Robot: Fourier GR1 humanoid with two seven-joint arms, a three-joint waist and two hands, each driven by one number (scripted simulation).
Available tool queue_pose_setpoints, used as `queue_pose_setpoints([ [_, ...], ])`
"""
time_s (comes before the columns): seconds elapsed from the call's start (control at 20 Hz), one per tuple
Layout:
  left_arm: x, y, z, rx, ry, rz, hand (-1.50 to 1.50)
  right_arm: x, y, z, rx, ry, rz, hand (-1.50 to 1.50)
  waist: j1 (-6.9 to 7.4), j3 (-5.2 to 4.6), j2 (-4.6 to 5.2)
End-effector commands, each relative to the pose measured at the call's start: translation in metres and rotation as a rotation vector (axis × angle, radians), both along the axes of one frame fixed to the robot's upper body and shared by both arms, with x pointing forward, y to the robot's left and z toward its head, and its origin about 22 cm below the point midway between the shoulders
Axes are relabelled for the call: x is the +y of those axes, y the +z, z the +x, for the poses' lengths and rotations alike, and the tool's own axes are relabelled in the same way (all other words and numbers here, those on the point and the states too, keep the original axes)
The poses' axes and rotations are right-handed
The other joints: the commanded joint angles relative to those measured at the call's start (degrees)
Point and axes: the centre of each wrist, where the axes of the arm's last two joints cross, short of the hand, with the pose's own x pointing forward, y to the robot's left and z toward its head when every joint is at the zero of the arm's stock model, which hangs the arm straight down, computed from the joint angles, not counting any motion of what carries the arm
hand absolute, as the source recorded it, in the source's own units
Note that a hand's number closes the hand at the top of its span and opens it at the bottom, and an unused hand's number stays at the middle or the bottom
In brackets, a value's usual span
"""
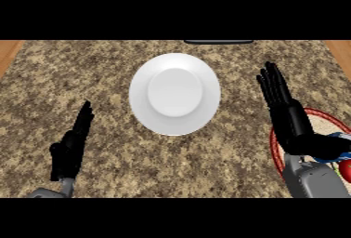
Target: Pick the can from the placemat and place it in the plate
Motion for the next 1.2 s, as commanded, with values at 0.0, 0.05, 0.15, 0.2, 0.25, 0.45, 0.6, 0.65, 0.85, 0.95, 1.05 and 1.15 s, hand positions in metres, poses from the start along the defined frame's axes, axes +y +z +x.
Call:
queue_pose_setpoints([
  [0.0, -0.003, 0.020, 0.018, -0.047, -0.038, -0.008, 0.00, -0.003, 0.022, -0.003, -0.009, 0.102, -0.049, 1.50, 0.95, 0.63, -0.25],
  [0.05, 0.011, 0.036, 0.017, -0.115, -0.082, 0.006, 0.00, -0.004, -0.012, -0.011, 0.000, 0.214, -0.057, 1.50, 1.34, 0.68, -0.21],
  [0.15, 0.013, 0.066, 0.033, -0.205, -0.109, 0.048, 0.00, 0.012, 0.019, -0.012, -0.027, 0.421, -0.125, 1.50, 1.33, 0.67, -0.55],
  [0.2, 0.018, 0.085, 0.044, -0.261, -0.111, 0.045, 0.00, 0.021, 0.017, -0.012, -0.027, 0.529, -0.145, 1.50, 1.74, 0.69, -0.37],
  [0.25, 0.016, 0.097, 0.046, -0.293, -0.151, 0.059, 0.00, 0.021, 0.021, -0.014, -0.028, 0.630, -0.171, 1.50, 1.89, 0.74, -0.53],
  [0.45, 0.021, 0.101, 0.051, -0.255, -0.159, 0.014, 0.00, -0.042, -0.003, -0.022, -0.008, 0.244, -0.855, 1.50, -0.50, 0.58, -0.50],
  [0.6, 0.030, 0.102, 0.041, -0.250, -0.178, -0.004, 0.00, -0.055, -0.056, -0.062, 0.047, 0.137, -0.490, -1.50, 0.31, 0.73, -0.37],
  [0.65, 0.030, 0.115, 0.053, -0.247, -0.171, 0.005, 0.00, -0.048, -0.059, -0.056, 0.018, 0.131, -0.399, -1.50, 0.27, 0.76, -0.23],
  [0.85, 0.021, 0.101, 0.055, -0.255, -0.159, 0.012, 0.00, -0.083, -0.057, -0.066, -0.085, 0.102, -0.262, -1.50, 0.27, 0.70, -0.21],
  [0.95, 0.027, 0.106, 0.042, -0.240, -0.181, -0.004, 0.00, -0.105, -0.031, -0.057, -0.144, 0.076, -0.272, -1.50, 0.92, 0.66, -0.33],
  [1.05, 0.044, 0.123, 0.052, -0.237, -0.169, 0.008, 0.00, -0.122, -0.018, -0.062, -0.171, 0.055, -0.340, -1.50, 0.75, 0.64, -0.29],
  [1.15, 0.042, 0.118, 0.058, -0.241, -0.185, 0.003, 0.00, -0.136, 0.022, -0.058, -0.172, 0.061, -0.429, -1.50, 0.56, 0.61, -0.27],
])
